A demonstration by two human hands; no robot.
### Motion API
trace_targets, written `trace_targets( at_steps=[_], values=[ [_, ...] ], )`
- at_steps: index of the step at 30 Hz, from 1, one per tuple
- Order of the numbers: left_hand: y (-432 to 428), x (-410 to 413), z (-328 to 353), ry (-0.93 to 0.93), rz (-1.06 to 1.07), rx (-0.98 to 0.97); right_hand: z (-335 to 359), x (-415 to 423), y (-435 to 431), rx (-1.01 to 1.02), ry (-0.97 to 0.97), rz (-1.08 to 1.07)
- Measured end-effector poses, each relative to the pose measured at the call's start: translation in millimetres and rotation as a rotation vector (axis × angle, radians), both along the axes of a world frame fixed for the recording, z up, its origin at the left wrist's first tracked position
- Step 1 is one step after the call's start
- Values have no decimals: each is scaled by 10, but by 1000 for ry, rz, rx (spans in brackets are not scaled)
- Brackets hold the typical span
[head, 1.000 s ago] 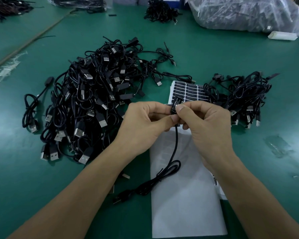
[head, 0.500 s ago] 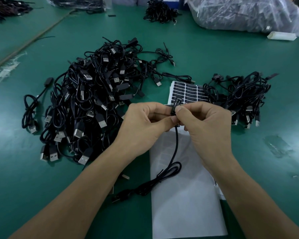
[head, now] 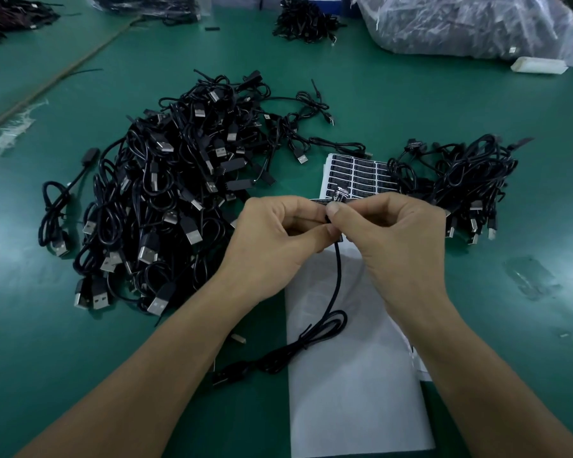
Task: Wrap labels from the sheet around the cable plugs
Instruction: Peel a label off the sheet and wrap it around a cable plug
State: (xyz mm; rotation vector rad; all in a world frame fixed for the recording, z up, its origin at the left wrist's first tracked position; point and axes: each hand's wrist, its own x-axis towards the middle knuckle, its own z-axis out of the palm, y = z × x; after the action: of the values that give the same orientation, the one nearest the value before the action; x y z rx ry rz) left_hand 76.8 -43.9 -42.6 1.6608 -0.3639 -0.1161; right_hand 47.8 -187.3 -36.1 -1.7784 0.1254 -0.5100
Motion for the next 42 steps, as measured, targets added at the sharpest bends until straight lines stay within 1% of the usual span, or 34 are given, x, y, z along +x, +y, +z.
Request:
trace_targets(
  at_steps=[8,12,16,20,25,28,32,33,36,38,42],
  values=[
    [-3,15,-35,-25,16,1,-20,13,-36,37,43,-41],
    [-4,15,-33,-27,-1,-6,-12,18,-23,88,11,10],
    [-10,15,-29,-20,-15,-10,4,20,-12,30,-21,73],
    [-31,0,-22,-14,9,0,18,20,-32,61,-38,77],
    [-11,5,-16,-116,-17,61,28,14,-34,-3,-41,97],
    [-2,27,-13,-116,8,68,49,-4,-38,17,-33,105],
    [32,53,59,-186,154,-51,36,-38,1,-29,115,203],
    [52,63,86,-199,197,-100,26,-49,7,-82,145,239],
    [106,91,128,-184,331,-236,17,-98,27,-325,218,363],
    [132,99,143,-150,402,-302,22,-116,43,-412,244,426],
    [156,124,147,-96,494,-430,60,-132,43,-363,194,471]
  ],
)
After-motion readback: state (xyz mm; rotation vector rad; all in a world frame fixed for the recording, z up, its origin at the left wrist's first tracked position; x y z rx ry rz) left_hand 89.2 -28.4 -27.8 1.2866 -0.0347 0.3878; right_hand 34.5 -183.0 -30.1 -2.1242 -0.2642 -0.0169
